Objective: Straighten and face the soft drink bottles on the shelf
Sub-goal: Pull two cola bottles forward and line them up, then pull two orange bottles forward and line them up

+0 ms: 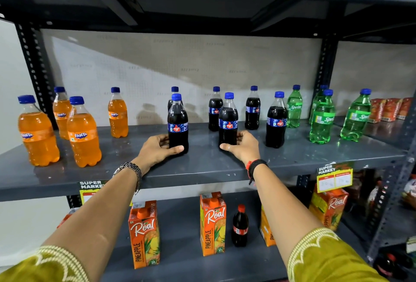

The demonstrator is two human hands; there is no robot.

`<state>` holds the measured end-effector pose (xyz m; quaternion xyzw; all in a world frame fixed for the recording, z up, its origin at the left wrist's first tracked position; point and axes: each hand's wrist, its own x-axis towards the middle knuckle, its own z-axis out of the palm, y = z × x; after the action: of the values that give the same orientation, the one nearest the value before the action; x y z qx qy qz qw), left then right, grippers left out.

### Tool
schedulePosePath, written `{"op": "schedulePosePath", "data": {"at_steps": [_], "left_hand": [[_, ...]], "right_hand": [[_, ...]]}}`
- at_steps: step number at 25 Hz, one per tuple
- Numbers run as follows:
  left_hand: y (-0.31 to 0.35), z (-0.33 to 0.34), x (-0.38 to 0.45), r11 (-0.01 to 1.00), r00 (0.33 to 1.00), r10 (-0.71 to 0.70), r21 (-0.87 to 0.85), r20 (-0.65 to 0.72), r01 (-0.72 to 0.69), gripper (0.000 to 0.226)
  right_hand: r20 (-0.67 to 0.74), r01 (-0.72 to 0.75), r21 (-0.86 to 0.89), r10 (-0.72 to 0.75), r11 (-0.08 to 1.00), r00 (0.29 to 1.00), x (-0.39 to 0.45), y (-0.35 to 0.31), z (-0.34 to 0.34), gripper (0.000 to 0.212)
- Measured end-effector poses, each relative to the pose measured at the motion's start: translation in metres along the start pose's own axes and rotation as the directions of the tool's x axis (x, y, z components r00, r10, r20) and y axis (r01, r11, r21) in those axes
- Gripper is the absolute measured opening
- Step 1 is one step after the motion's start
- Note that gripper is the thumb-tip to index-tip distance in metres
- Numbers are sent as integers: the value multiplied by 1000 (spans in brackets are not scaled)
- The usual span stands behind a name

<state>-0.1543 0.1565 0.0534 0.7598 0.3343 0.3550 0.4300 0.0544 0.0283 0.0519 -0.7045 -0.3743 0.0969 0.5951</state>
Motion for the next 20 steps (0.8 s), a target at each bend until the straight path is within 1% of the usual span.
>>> {"op": "schedulePosePath", "data": {"at_steps": [3, 5, 6, 7, 9, 10, 11, 13, 15, 17, 18, 20], "left_hand": [[-2, -2, 0, 1000, 1000, 11, 7, 15, -11, 66], [-3, -3, 1, 1000, 1000, 9, -19, 26, -9, 65], [-3, -3, 0, 999, 1000, 10, -33, 22, -9, 64], [-2, -3, -2, 999, 1000, 14, -42, 16, -13, 63], [1, -2, -5, 998, 1000, 17, -55, 3, -17, 60], [4, -1, -7, 997, 1000, 18, -71, -8, -18, 57], [7, -2, -9, 996, 1000, 21, -84, -23, -22, 54], [12, -4, -16, 997, 996, 59, -54, -66, -63, 51], [12, -10, -29, 990, 977, 124, -39, -172, -133, 47], [6, -24, -50, 972, 929, 214, -31, -301, -234, 39], [2, -34, -61, 960, 903, 254, -23, -346, -279, 36], [-3, -58, -77, 943, 863, 287, -33, -415, -330, 31]], "right_hand": [[15, -19, 8, 18, 1000, 1000, 1, -1, -1, 62], [-2, -55, 98, 56, 994, 998, 1, -3, -4, 69], [-20, -75, 171, 79, 982, 997, 1, -3, -5, 66], [-34, -89, 252, 101, 964, 994, 0, -4, -6, 59], [-55, -92, 387, 123, 918, 991, 0, -5, -8, 40], [-76, -72, 421, 115, 904, 990, -1, -4, -8, 32], [-106, -40, 440, 96, 897, 990, -1, -5, -8, 25], [-188, 54, 462, 38, 885, 982, -3, -6, -8, 16], [-282, 168, 463, -35, 870, 959, -5, -6, -7, 13], [-373, 285, 431, -118, 856, 920, -9, -6, -5, 11], [-414, 343, 396, -168, 851, 895, -15, -6, -3, 11], [-475, 446, 320, -265, 836, 839, -27, -11, 2, 11]]}}
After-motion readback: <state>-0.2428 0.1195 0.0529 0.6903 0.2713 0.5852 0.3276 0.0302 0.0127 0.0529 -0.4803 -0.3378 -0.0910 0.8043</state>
